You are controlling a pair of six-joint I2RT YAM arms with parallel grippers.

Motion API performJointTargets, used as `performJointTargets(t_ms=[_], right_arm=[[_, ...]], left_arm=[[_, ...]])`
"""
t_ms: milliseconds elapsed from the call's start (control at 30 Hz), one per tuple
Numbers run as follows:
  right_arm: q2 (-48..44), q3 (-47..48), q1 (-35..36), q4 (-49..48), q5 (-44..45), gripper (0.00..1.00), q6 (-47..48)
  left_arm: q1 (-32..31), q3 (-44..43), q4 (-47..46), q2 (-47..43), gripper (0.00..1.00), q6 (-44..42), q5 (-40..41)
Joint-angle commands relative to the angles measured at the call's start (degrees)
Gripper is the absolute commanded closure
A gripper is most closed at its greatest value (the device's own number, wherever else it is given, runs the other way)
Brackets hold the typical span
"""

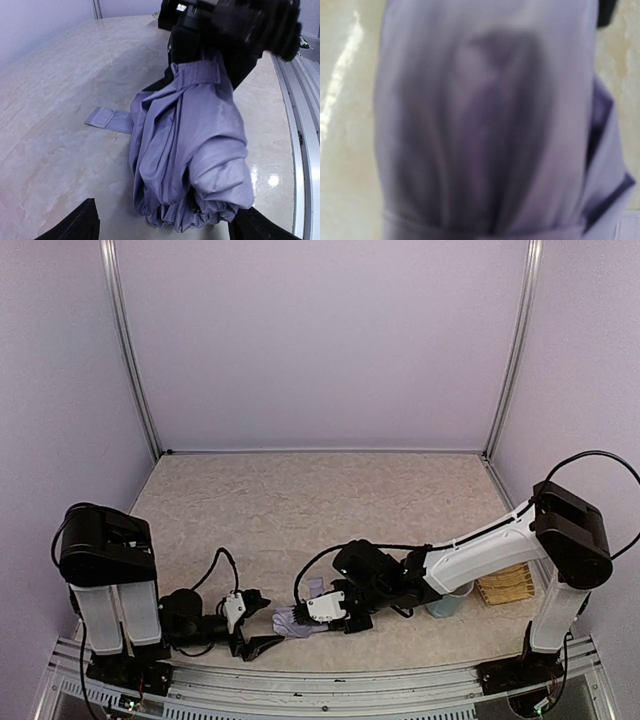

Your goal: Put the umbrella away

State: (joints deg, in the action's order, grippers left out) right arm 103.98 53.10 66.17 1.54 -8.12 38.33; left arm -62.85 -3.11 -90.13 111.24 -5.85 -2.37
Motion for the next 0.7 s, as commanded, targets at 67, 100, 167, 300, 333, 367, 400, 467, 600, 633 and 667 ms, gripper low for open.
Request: performJointTargets(t_ms=[67, 100, 167, 300, 333, 367, 400, 467, 600, 633, 667], right_arm=[[0.9, -3.3, 0.8, 9.4, -0.6, 1.00, 1.5], [1.0, -3.1, 0.8, 9.6, -0.3, 1.00, 1.4], [0.9, -3.0, 0.8, 9.7, -0.1, 1.00, 1.5], [0.6, -3.2, 0.6, 9.2, -0.5, 1.00, 1.6], [0.7, -3.1, 0.6, 9.1, -0.7, 1.00, 1.5], [0.9, -2.9, 0.6, 9.0, -0.8, 1.00, 1.6], [1.0, -2.8, 0.6, 9.2, -0.8, 1.00, 1.7], [1.3, -2.5, 0.6, 9.1, -0.8, 1.00, 1.7], [2.0, -2.1, 0.6, 9.2, -0.6, 1.00, 1.4], [2.1, -1.9, 0.6, 9.2, -0.5, 1.00, 1.5], [2.2, -1.7, 0.6, 9.3, -0.5, 1.00, 1.4]], left_arm=[[-0.4, -3.1, -14.9, -3.8, 0.14, -1.9, -5.9], [-0.5, -4.2, -15.4, -2.2, 0.14, -0.8, -7.6], [-0.8, -5.3, -15.7, 1.2, 0.15, 0.9, -9.7], [-0.9, -6.0, -15.8, 5.4, 0.14, 0.7, -9.0], [-0.8, -6.6, -15.7, 5.9, 0.15, -0.2, -8.5], [-0.5, -7.4, -15.8, 6.2, 0.15, -0.4, -8.4], [-0.3, -8.3, -15.8, 6.4, 0.15, -0.3, -8.8], [-0.3, -10.4, -15.7, 6.8, 0.15, 0.6, -10.2], [-1.1, -13.0, -15.8, 8.2, 0.17, 2.1, -12.3], [-1.4, -13.1, -15.8, 8.6, 0.19, 2.1, -12.5], [-1.4, -12.9, -15.8, 8.9, 0.24, 2.2, -12.4]])
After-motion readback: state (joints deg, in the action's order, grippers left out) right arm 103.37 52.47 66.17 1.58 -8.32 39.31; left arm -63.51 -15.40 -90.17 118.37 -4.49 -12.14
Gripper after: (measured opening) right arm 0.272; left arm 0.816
